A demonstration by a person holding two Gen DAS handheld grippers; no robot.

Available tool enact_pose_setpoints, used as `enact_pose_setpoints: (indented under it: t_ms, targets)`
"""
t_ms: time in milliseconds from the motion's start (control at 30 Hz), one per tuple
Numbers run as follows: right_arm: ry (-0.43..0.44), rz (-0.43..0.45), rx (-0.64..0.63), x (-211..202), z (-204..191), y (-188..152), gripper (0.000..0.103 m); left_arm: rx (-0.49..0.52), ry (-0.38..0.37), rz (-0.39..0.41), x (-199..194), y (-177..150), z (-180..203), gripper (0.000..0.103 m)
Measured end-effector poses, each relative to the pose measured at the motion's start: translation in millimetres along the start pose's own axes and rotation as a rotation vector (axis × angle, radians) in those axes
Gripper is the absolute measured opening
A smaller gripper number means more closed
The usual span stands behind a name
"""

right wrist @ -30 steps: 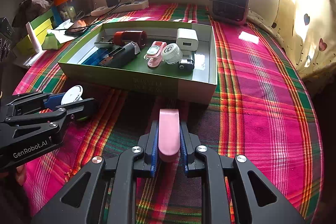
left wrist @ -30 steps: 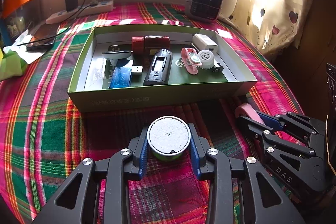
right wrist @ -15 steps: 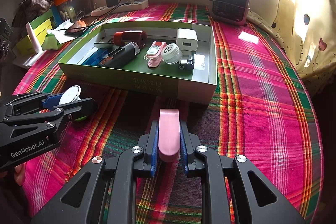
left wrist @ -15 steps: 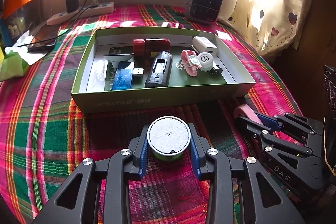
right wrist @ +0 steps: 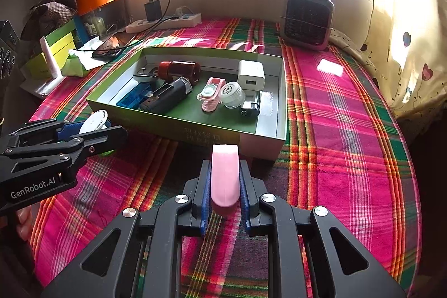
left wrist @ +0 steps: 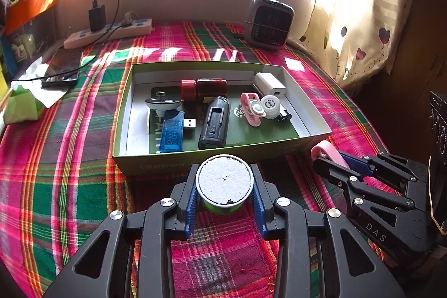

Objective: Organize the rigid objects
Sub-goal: 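Carry the spool in the left tool while the right tool carries the pink clip to the tray, then lower and open the left tool releasing the spool in the tray while the right tool releases the pink clip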

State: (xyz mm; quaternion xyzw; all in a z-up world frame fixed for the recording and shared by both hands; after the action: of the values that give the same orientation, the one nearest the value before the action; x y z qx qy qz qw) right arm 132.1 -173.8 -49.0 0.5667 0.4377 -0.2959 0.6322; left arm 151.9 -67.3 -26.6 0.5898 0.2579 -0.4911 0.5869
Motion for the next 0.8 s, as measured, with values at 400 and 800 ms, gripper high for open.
enact_pose_setpoints:
  t_ms: [400,800]
  targets:
    - [0.024,0.036,-0.014,-10,-2,32,0.019,-0.020,-0.008,0.033,-10,30,-18,0.032]
    - [0.053,0.027,0.006,4,7,65,0.019,-0.031,-0.016,0.024,4,57,-33,0.032]
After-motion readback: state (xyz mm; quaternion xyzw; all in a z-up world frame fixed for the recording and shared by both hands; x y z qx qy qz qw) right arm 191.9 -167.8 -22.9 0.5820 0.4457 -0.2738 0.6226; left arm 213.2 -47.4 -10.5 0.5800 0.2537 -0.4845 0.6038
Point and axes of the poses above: each gripper's, at about its wrist camera, not at the fingertips, and x roughly the way its jaws point, z to its right, y to its top, the point moved 8 cm from there along x, roughly the way its jaws point, and after that the axes turned 15 degrees about -z, right-handed, at the moved point
